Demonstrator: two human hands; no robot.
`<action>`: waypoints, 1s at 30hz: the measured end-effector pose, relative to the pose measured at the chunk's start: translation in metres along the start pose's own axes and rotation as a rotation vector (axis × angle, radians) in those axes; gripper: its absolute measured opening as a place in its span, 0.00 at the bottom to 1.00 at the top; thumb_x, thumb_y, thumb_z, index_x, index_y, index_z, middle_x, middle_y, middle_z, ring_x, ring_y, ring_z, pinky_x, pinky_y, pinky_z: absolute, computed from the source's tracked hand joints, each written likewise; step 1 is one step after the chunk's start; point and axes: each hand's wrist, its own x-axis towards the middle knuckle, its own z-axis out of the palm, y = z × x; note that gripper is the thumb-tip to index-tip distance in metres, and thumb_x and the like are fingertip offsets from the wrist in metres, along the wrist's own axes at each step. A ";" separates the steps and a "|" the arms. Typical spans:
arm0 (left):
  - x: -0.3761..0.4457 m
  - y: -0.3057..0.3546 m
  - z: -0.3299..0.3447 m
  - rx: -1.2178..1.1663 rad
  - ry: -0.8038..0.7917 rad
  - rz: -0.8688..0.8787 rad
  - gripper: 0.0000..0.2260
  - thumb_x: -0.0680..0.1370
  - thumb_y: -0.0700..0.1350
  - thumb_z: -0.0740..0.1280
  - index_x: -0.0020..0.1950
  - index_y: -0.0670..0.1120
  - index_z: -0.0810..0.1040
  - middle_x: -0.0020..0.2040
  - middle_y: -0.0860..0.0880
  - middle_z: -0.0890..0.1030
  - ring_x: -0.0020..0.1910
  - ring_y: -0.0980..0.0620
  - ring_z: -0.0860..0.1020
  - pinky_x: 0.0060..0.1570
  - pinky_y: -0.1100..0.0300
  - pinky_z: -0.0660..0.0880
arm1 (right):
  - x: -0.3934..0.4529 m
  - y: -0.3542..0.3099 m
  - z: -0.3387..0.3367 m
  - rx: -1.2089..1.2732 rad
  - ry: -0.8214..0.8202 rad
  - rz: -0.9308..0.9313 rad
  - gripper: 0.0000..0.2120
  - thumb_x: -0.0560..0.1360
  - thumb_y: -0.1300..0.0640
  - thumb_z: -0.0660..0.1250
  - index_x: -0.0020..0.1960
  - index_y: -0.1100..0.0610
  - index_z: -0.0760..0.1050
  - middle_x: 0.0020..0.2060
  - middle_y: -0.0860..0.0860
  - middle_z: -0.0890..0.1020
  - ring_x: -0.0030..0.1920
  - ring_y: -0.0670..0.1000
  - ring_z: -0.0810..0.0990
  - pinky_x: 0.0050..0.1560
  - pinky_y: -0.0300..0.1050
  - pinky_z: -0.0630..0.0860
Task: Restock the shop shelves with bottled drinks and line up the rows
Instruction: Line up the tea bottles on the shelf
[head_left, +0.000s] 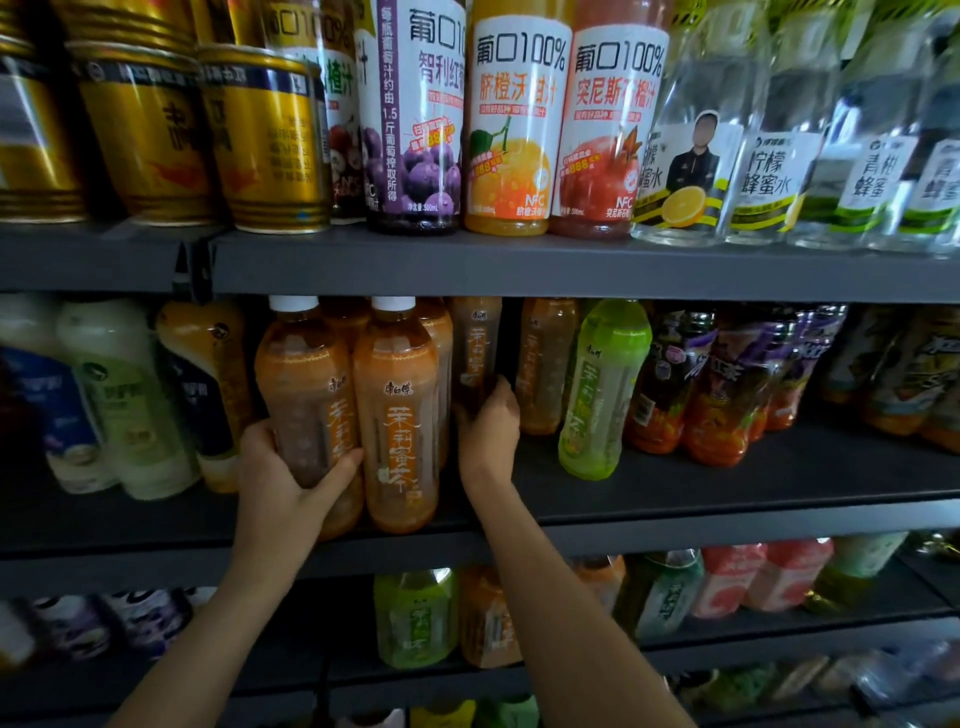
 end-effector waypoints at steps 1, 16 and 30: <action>0.000 0.000 0.000 0.002 -0.002 -0.011 0.34 0.62 0.60 0.74 0.62 0.48 0.65 0.60 0.45 0.72 0.60 0.49 0.73 0.57 0.55 0.69 | -0.010 0.002 -0.005 0.010 0.085 -0.073 0.26 0.74 0.63 0.67 0.69 0.62 0.62 0.65 0.58 0.69 0.68 0.55 0.67 0.68 0.44 0.65; 0.000 -0.005 0.003 -0.041 0.019 -0.021 0.33 0.61 0.64 0.71 0.60 0.53 0.64 0.60 0.45 0.73 0.60 0.50 0.73 0.57 0.55 0.71 | 0.042 0.020 -0.012 -0.252 0.220 0.250 0.41 0.74 0.55 0.67 0.74 0.68 0.45 0.73 0.67 0.52 0.74 0.63 0.52 0.74 0.56 0.53; 0.001 -0.002 0.001 -0.035 0.009 -0.026 0.36 0.61 0.63 0.71 0.62 0.45 0.66 0.59 0.43 0.73 0.60 0.48 0.73 0.59 0.53 0.71 | -0.012 0.005 -0.009 0.033 0.052 0.064 0.35 0.72 0.65 0.68 0.73 0.64 0.52 0.67 0.59 0.64 0.69 0.57 0.64 0.68 0.50 0.64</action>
